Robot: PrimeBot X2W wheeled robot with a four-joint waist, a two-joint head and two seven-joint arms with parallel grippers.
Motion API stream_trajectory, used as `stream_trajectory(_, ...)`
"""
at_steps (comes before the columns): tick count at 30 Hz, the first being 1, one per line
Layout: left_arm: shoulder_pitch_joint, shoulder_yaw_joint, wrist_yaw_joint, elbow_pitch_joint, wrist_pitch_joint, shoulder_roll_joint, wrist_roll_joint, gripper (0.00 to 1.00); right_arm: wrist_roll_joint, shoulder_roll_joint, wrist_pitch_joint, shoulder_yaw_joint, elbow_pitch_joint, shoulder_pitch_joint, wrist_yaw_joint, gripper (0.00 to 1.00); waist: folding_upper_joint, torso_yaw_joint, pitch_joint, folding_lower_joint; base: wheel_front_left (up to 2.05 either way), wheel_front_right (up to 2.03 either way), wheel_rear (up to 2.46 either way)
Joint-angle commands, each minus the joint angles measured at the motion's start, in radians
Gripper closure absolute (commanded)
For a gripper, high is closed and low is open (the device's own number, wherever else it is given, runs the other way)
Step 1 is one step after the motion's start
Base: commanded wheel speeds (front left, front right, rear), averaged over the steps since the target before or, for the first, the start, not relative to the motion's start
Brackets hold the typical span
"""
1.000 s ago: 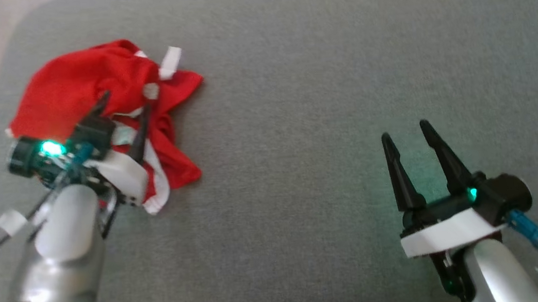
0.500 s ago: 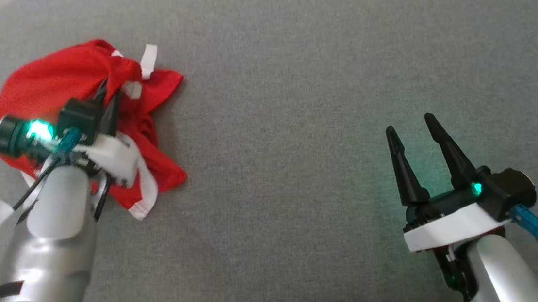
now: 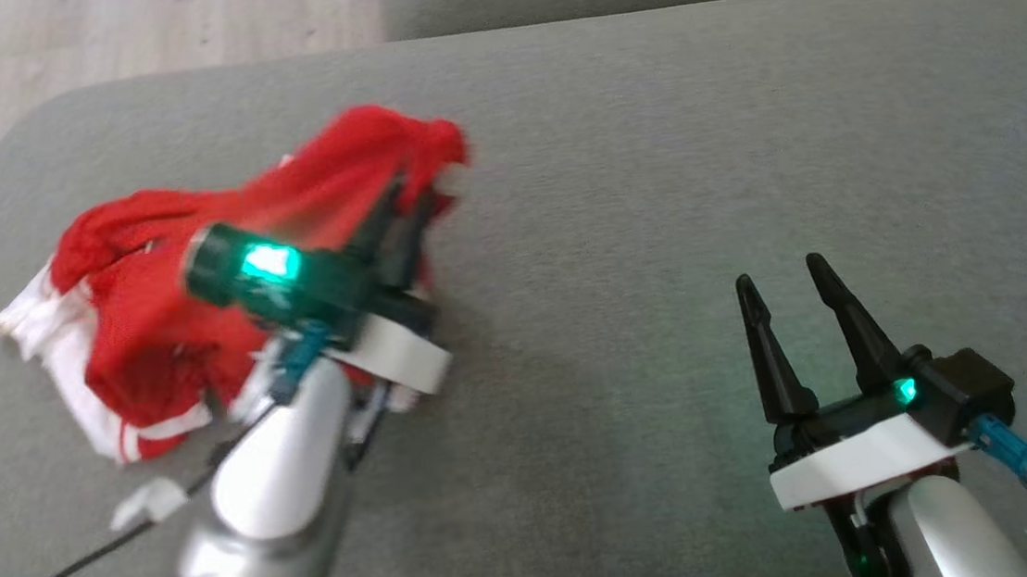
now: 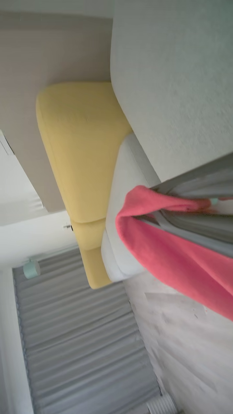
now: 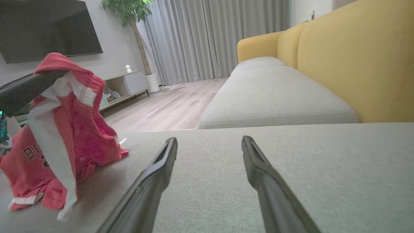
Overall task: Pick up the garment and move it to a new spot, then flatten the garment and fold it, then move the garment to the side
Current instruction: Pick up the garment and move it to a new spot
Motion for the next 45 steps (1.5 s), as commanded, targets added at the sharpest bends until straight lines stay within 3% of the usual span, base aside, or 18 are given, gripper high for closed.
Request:
stream_trajectory(1, -0.043, 0.019, 0.001, -0.040, -0.005, 0.003, -0.008, 1.00, 0.011, -0.005, -0.011, 0.026, -0.036, -0.023, -0.001, 0.00, 0.0000, -0.037, -0.005, 0.0002, 0.00, 0.00, 0.00)
stream_trajectory(14, -0.216, -0.124, 0.053, -0.006, -0.005, -0.042, -0.065, 1.00, 0.102, -0.005, -0.011, 0.075, -0.079, -0.085, -0.001, 0.00, 0.0000, -0.343, 0.115, 0.0002, 0.00, 0.00, 0.00)
stream_trajectory(19, -0.285, -0.217, 0.094, 0.017, -0.005, -0.043, -0.123, 1.00, 0.136, -0.005, -0.011, 0.088, -0.090, -0.091, -0.001, 0.00, 0.0000, -0.415, 0.150, 0.0002, 0.00, 0.00, 0.00)
stream_trajectory(20, -0.290, -0.245, 0.094, 0.024, -0.005, -0.043, -0.138, 0.77, 0.139, -0.005, -0.011, 0.090, -0.091, -0.091, -0.001, 0.00, 0.0000, -0.421, 0.154, 0.0002, 0.00, 0.00, 0.00)
stream_trajectory(21, -0.293, -0.276, 0.086, 0.031, -0.005, -0.043, -0.154, 0.03, 0.143, -0.005, -0.011, 0.091, -0.092, -0.091, -0.001, 0.00, 0.0000, -0.426, 0.158, 0.0002, 0.00, 0.00, 0.00)
stream_trajectory(25, -0.296, -0.369, 0.099, 0.075, -0.004, -0.043, -0.208, 0.00, 0.148, -0.005, -0.011, 0.083, -0.095, -0.088, -0.001, 0.00, 0.0000, -0.419, 0.164, 0.0002, 0.00, 0.00, 0.00)
stream_trajectory(30, -0.291, -0.411, 0.126, 0.102, -0.005, -0.043, -0.241, 0.00, 0.148, -0.005, -0.011, 0.068, -0.095, -0.087, -0.001, 0.00, 0.0000, -0.376, 0.154, 0.0002, 0.00, 0.00, 0.00)
stream_trajectory(38, -0.229, -0.378, 0.173, 0.088, -0.005, -0.021, -0.221, 0.00, 0.105, -0.005, -0.011, 0.014, -0.075, -0.063, -0.001, 0.00, 0.0000, -0.218, 0.094, 0.0002, 0.00, 0.00, 0.00)
stream_trajectory(45, -0.101, -0.305, 0.222, -0.019, -0.005, 0.077, -0.190, 0.00, 0.076, -0.005, -0.011, -0.045, -0.052, -0.030, -0.001, 0.00, 0.0000, -0.093, 0.026, 0.0002, 0.00, 0.00, 0.00)
